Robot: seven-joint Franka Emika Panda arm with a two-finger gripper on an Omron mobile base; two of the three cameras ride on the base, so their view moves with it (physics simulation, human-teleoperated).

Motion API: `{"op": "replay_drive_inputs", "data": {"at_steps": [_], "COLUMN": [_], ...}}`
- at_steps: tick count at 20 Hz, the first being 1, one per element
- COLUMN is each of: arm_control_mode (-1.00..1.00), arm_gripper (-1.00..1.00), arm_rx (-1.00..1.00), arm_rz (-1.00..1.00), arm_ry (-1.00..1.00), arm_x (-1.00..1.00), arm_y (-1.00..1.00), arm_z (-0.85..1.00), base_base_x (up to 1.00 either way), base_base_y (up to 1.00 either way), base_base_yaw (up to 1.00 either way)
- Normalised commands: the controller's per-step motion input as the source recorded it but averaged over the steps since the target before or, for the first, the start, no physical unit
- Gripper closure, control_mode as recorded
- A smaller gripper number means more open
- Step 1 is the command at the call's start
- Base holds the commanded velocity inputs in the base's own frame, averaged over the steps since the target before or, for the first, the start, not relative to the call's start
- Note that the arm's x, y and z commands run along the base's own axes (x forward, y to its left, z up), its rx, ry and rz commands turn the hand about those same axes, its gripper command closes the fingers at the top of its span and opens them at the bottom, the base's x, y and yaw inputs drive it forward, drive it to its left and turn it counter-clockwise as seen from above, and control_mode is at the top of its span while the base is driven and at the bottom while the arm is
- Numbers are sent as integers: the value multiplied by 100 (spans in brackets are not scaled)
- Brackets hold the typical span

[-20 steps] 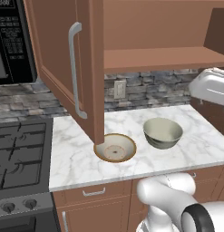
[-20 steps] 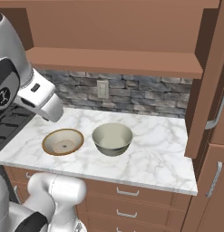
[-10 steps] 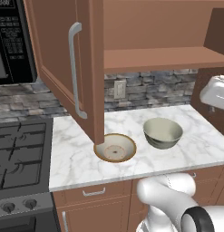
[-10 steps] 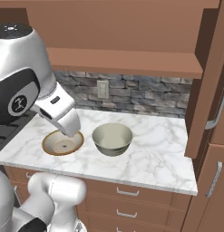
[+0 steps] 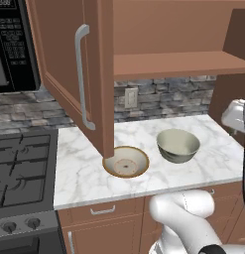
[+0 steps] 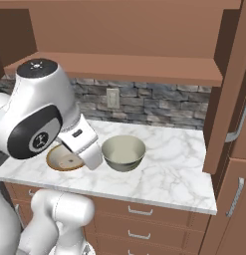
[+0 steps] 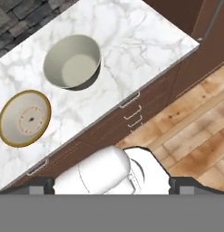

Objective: Open the cabinet. Pick the bowls from the counter and place them in the cabinet. Then close the cabinet.

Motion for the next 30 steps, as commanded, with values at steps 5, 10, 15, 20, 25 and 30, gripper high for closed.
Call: {"op": "replay_drive_inputs", "data": {"at_steps": [5, 10, 15, 20, 25, 30], "arm_control_mode": [-100, -100, -100, -100, -100, -100], "arm_gripper": [-100, -100, -100, -100, -100, -100], "arm_rx": [0, 0, 1, 3, 4, 0], "arm_rz": [-14, -16, -9, 0, 0, 0], "arm_ry": [17, 19, 13, 1, 0, -6], "arm_x": [26, 24, 15, 21, 25, 38], "arm_y": [-26, -8, -6, 0, 0, 0], "arm_z": [-23, -33, -28, -31, -40, -42], "base_base_x": [0, 0, 0, 0, 0, 0], "base_base_y": [0, 0, 0, 0, 0, 0], "base_base_yaw": [0, 0, 0, 0, 0, 0]}}
